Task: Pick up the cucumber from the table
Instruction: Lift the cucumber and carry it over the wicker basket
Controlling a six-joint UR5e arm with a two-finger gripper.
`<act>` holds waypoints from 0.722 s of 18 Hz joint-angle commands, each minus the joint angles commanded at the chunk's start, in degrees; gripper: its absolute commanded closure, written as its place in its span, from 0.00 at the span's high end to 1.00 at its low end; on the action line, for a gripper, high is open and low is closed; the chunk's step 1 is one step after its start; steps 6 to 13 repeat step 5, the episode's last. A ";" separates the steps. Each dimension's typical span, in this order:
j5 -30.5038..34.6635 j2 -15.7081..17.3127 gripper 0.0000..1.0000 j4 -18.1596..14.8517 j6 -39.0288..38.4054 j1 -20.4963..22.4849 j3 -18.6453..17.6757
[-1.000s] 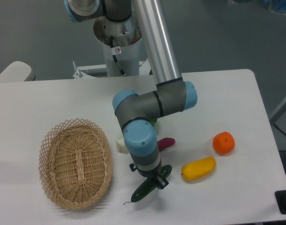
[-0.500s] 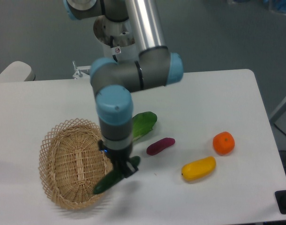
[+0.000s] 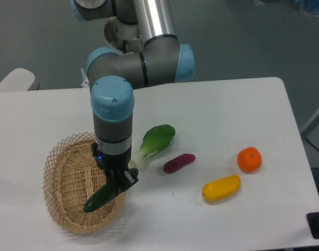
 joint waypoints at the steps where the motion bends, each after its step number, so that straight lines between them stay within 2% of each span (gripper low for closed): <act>1: 0.00 0.26 0.25 0.00 0.00 0.00 0.00; 13: 0.00 0.26 0.25 0.00 0.00 0.09 -0.17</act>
